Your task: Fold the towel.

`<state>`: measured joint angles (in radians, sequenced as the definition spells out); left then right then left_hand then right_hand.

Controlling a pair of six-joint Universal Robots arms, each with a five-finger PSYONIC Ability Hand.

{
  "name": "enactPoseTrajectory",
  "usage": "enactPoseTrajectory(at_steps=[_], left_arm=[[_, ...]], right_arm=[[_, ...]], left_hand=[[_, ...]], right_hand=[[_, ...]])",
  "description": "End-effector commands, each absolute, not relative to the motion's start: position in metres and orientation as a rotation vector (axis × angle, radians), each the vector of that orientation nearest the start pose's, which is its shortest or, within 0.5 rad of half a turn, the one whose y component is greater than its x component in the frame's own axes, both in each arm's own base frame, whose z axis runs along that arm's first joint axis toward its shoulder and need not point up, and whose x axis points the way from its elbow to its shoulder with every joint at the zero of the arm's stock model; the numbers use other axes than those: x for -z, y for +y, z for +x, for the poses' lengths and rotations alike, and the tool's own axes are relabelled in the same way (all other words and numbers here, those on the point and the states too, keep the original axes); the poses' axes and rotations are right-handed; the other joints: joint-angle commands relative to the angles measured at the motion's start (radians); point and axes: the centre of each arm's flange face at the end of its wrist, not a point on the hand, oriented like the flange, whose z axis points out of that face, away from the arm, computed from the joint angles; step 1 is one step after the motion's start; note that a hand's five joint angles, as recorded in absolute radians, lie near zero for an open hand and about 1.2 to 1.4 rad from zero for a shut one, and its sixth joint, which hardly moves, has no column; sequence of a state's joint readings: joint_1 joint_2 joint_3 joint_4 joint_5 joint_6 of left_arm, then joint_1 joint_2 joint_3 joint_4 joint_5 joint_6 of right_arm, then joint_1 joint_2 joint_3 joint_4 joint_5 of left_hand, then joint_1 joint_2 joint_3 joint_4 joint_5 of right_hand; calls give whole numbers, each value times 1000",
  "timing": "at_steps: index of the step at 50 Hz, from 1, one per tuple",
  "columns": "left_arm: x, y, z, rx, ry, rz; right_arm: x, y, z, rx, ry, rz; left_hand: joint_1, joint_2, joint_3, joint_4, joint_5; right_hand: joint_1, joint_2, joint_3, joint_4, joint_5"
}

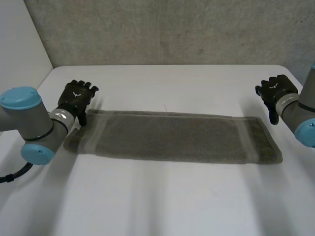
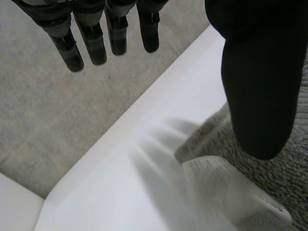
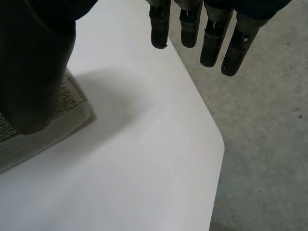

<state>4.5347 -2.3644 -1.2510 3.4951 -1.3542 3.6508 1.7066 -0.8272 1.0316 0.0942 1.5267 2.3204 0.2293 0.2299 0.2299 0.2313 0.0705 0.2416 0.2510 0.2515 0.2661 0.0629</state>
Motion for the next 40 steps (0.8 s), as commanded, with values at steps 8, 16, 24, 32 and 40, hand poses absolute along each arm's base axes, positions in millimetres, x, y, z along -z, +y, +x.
enactPoseTrajectory(at_steps=[8,16,24,32,40], left_arm=[[-145,-381,-204,1852,2219,797],[-185,-349,-196,1994,2248,647],[-191,-331,-190,2201,2301,405],[-178,-325,-190,2277,2374,406],[-176,-322,-191,2273,2392,423]], right_arm=[[-218,-378,185,2041,2531,-1073],[-215,-325,183,1906,2525,-1120],[-182,-295,174,1696,2573,-1123],[-155,-298,168,1725,2499,-1108],[-127,-313,151,1709,2566,-1071]], left_hand=[[-55,-55,-55,-57,-70],[-51,-52,-52,-53,-67],[-39,-40,-40,-41,-55],[-13,-13,-13,-15,-29],[-16,-16,-16,-18,-31]], right_hand=[[-67,-77,-77,-92,-63],[-67,-77,-77,-92,-63],[19,10,9,-5,23],[269,260,259,245,273],[339,330,329,315,343]])
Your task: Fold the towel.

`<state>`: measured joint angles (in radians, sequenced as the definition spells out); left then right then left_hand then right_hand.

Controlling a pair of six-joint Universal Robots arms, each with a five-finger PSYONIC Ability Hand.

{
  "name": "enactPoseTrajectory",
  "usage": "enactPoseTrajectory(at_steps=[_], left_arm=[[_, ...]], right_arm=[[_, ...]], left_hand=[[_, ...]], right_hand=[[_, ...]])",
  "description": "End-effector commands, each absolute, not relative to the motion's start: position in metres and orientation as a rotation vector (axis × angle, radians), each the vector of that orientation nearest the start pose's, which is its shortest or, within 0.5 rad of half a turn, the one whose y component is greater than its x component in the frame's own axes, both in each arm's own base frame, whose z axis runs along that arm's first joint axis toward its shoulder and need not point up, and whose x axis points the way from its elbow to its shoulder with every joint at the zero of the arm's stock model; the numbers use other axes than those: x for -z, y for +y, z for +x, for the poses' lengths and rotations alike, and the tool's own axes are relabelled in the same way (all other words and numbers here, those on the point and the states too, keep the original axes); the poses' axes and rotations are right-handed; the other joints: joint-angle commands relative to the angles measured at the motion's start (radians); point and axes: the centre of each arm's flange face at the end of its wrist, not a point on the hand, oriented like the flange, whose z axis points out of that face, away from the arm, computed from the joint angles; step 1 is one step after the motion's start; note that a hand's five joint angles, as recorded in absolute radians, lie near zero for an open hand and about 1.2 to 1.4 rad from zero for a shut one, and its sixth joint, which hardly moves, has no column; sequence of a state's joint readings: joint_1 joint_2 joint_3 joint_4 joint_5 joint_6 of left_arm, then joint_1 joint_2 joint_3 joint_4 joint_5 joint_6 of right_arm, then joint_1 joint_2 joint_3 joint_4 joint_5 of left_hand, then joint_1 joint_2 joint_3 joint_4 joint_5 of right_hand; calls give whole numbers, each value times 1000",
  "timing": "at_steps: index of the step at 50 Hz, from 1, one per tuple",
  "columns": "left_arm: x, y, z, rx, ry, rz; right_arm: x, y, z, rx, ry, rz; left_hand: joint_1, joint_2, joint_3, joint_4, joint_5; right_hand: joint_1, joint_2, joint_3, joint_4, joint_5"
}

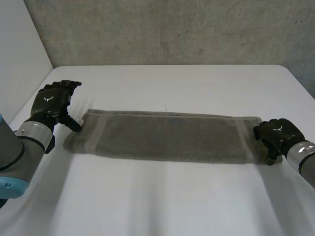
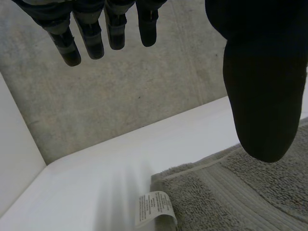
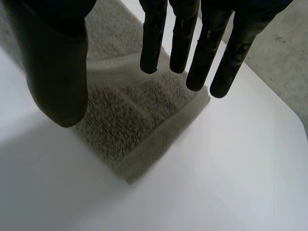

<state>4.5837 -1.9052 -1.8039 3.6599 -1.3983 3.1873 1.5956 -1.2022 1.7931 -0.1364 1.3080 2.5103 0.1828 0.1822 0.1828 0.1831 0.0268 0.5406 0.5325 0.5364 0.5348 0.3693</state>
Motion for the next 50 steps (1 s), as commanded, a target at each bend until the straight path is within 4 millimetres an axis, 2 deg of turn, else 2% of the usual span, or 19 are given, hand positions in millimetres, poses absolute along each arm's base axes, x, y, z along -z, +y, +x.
enactPoseTrajectory(at_steps=[1,2,3,4,14,19,25,27,28,30,31,32,33,35,36,38,41,43,50], left_arm=[[-176,-322,-191,2273,2392,423],[-176,-322,-191,2273,2392,423],[-176,-322,-191,2273,2392,423],[-176,-322,-191,2273,2392,423],[-176,-322,-190,2272,2392,418],[-177,-323,-189,2273,2390,412],[-176,-322,-190,2272,2393,414],[-176,-322,-190,2273,2393,416],[-176,-322,-190,2272,2393,414],[-176,-322,-190,2271,2395,416],[-175,-321,-190,2269,2397,416],[-174,-320,-191,2266,2401,418],[-174,-320,-191,2266,2401,418],[-175,-320,-191,2270,2397,418],[-177,-320,-191,2276,2389,420],[-177,-320,-191,2276,2389,420],[-176,-319,-191,2273,2393,422],[-175,-318,-191,2270,2397,422],[-171,-316,-194,2271,2395,440]], right_arm=[[-127,-314,150,1709,2567,-1071],[-123,-316,148,1700,2582,-1059],[-122,-320,146,1707,2590,-1047],[-122,-322,145,1717,2593,-1042],[-132,-345,106,1805,2779,-1045],[-159,-369,53,1944,2962,-1248],[-191,-383,59,2128,2913,-1293],[-216,-381,106,2287,2693,-1369],[-216,-381,106,2288,2692,-1370],[-234,-366,172,2389,2410,-1462],[-234,-366,172,2390,2409,-1463],[-240,-353,206,2410,2273,-1513],[-240,-353,206,2410,2272,-1514],[-241,-313,280,2391,1987,-1636],[-241,-312,280,2391,1986,-1637],[-223,-267,341,2294,1765,-1749],[-211,-247,363,2240,1690,-1796],[-182,-212,393,2123,1588,-1887],[-144,-181,411,1979,1531,-1979]], left_hand=[[31,31,31,30,12],[31,31,31,30,12],[31,31,31,30,12],[31,31,31,30,12],[31,31,31,30,12],[31,31,31,30,12],[31,31,31,30,12],[31,31,31,30,12],[31,31,31,30,12],[31,31,31,30,12],[31,31,31,30,12],[31,31,31,30,12],[31,31,31,30,12],[31,31,31,30,12],[31,31,31,30,12],[31,31,31,30,12],[31,31,31,30,12],[31,31,31,30,12],[31,31,31,30,12]], right_hand=[[41,49,45,46,37],[244,252,248,250,241],[694,702,698,699,690],[854,862,858,860,851],[856,864,860,862,852],[856,864,860,862,852],[856,864,860,862,852],[856,864,860,862,852],[856,864,860,862,852],[856,864,860,862,852],[856,864,860,862,852],[856,864,860,862,852],[856,864,860,862,852],[856,864,860,862,852],[856,864,860,862,852],[856,864,860,862,852],[856,864,860,862,852],[856,864,860,862,852],[738,746,742,743,734]])
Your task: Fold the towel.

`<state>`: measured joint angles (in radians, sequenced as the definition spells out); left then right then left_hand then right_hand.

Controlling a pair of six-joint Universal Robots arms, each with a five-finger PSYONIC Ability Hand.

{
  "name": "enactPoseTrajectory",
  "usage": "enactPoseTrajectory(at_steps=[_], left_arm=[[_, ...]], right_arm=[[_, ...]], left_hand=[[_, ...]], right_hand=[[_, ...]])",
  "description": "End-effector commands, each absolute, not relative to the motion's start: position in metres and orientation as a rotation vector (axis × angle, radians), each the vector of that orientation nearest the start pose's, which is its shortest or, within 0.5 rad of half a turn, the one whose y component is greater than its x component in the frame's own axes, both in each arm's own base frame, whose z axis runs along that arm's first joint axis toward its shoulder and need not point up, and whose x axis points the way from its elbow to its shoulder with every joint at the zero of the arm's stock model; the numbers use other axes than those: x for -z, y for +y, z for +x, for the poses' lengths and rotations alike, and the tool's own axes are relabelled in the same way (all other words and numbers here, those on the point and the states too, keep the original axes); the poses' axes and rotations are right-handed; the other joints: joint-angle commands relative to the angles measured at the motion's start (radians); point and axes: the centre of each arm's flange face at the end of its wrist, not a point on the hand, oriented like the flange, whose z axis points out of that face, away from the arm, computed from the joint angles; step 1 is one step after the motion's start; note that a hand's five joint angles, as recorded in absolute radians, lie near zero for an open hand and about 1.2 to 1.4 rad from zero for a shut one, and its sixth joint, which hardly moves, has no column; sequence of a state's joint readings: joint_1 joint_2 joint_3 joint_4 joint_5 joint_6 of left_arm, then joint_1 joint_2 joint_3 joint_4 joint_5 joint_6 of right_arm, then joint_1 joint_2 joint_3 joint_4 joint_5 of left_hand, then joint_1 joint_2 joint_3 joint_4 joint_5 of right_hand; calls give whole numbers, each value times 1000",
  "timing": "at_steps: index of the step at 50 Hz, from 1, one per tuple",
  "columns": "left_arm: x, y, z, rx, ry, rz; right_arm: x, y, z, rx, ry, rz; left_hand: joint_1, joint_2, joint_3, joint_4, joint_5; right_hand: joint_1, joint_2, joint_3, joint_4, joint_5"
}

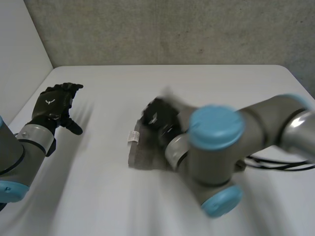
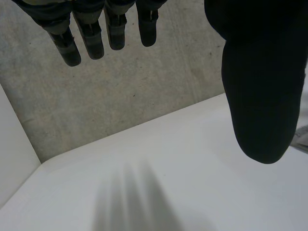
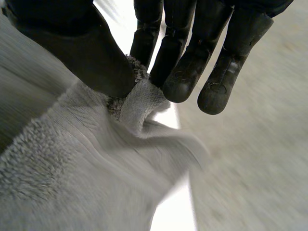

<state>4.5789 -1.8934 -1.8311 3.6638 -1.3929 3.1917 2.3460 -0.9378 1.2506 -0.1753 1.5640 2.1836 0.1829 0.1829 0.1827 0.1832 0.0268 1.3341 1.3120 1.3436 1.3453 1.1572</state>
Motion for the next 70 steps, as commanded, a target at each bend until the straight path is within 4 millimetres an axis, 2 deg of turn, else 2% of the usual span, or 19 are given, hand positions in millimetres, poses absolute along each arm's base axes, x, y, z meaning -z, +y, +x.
enactPoseTrajectory(at_steps=[1,2,4,10,14,18,23,27,31,32,34,40,41,48,51,53,59,64,70], left_arm=[[-169,-316,-194,2270,2397,442],[-169,-316,-194,2270,2397,442],[-168,-315,-195,2270,2397,448],[-171,-310,-203,2301,2382,485],[-181,-303,-220,2355,2364,550],[-190,-300,-233,2400,2343,595],[-195,-288,-258,2422,2369,694],[-193,-285,-279,2424,2394,764],[-194,-283,-286,2432,2384,754],[-195,-282,-288,2433,2375,732],[-197,-283,-287,2434,2366,709],[-214,-284,-285,2487,2311,663],[-221,-284,-284,2513,2290,651],[-244,-286,-275,2584,2211,590],[-253,-288,-270,2605,2182,566],[-253,-288,-269,2603,2178,553],[-250,-287,-267,2586,2189,540],[-242,-288,-268,2562,2213,548],[-239,-290,-270,2561,2221,549]], right_arm=[[-142,-179,410,1962,1531,-1986],[-142,-179,410,1962,1531,-1986],[-147,-179,404,1958,1565,-1968],[-180,-189,377,1991,1688,-1727],[-197,-226,322,1975,1963,-1367],[-189,-238,291,1906,2109,-1197],[-149,-247,243,1712,2318,-1102],[-135,-252,227,1645,2367,-1070],[-124,-264,221,1673,2389,-1108],[-124,-264,221,1673,2389,-1108],[-131,-274,220,1777,2391,-1204],[-152,-289,226,1972,2361,-1385],[-162,-286,242,2028,2285,-1440],[-180,-221,349,2066,1765,-1694],[-175,-208,365,2049,1679,-1764],[-159,-176,392,1980,1479,-1941],[-130,-155,402,1850,1394,-2114],[-145,-162,392,1878,1534,-2020],[-188,-177,373,1944,1700,-1630]], left_hand=[[31,31,31,30,12],[31,31,31,30,12],[31,31,31,30,12],[31,31,31,30,12],[34,34,34,33,15],[36,36,37,36,18],[42,42,43,42,24],[48,48,48,48,30],[45,45,45,45,27],[45,45,45,45,27],[45,45,45,45,27],[42,42,43,42,24],[42,42,43,42,24],[42,42,43,42,24],[39,39,40,39,21],[36,36,37,36,18],[31,31,31,30,12],[25,25,25,24,6],[25,25,25,24,6]], right_hand=[[-531,-509,-540,-542,-529],[-536,-514,-545,-547,-533],[-1160,-1137,-1169,-1171,-1157],[-1160,-1137,-1169,-1171,-1157],[-1160,-1137,-1169,-1171,-1157],[-1160,-1137,-1169,-1171,-1157],[-1160,-1137,-1169,-1171,-1157],[-1126,-1104,-1135,-1137,-1123],[-409,-387,-419,-420,-407],[-407,-384,-416,-418,-404],[61,83,51,50,63],[62,84,53,51,64],[62,84,53,51,64],[62,84,53,51,64],[62,84,53,51,64],[62,84,53,51,64],[62,84,53,51,64],[-757,-735,-766,-768,-755],[-1160,-1137,-1169,-1171,-1157]])
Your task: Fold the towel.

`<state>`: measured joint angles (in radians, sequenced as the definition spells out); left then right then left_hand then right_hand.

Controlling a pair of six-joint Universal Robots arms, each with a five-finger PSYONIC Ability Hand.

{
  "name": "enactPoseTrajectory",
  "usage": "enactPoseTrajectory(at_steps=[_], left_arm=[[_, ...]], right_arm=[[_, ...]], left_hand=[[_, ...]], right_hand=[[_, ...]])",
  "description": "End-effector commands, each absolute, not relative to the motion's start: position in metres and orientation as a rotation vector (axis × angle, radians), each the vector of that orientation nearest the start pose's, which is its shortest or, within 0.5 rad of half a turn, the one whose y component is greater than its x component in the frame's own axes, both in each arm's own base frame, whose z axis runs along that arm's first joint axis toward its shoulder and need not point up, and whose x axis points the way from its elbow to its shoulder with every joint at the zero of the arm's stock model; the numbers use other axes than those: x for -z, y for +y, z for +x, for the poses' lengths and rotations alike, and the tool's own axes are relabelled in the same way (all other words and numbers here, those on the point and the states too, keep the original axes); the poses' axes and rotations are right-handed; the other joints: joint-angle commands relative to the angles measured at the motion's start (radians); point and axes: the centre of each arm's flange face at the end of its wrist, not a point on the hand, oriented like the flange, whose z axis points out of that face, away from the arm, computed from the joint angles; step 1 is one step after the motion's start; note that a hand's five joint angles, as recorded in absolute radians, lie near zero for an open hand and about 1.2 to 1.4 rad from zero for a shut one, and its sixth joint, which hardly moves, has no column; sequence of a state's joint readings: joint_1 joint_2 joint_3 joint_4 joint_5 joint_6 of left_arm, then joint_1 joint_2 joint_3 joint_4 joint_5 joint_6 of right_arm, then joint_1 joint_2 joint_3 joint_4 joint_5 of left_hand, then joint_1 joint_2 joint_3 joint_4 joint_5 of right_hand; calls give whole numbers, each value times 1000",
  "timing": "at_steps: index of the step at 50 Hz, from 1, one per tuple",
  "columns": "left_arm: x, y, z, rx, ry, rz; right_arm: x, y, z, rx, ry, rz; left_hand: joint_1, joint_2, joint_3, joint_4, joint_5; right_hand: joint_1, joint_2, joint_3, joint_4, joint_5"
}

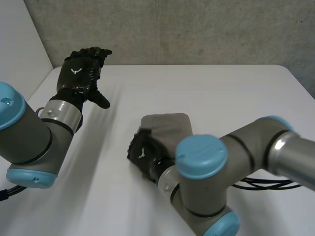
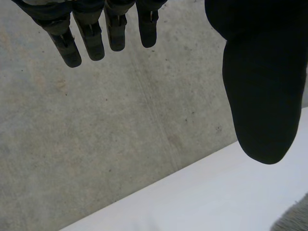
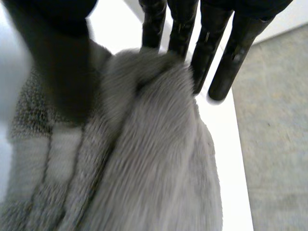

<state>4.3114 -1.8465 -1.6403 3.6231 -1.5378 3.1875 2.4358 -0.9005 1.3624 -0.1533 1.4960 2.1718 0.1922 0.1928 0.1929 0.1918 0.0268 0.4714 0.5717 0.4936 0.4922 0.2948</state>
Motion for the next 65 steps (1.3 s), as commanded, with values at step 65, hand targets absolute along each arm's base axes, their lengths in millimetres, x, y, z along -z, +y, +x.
enactPoseTrajectory(at_steps=[65], left_arm=[[-356,-268,-250,2481,2308,442]], right_arm=[[-355,-273,222,2134,2026,-415]], left_hand=[[30,30,29,30,21]], right_hand=[[-297,-397,-319,-318,-295]])
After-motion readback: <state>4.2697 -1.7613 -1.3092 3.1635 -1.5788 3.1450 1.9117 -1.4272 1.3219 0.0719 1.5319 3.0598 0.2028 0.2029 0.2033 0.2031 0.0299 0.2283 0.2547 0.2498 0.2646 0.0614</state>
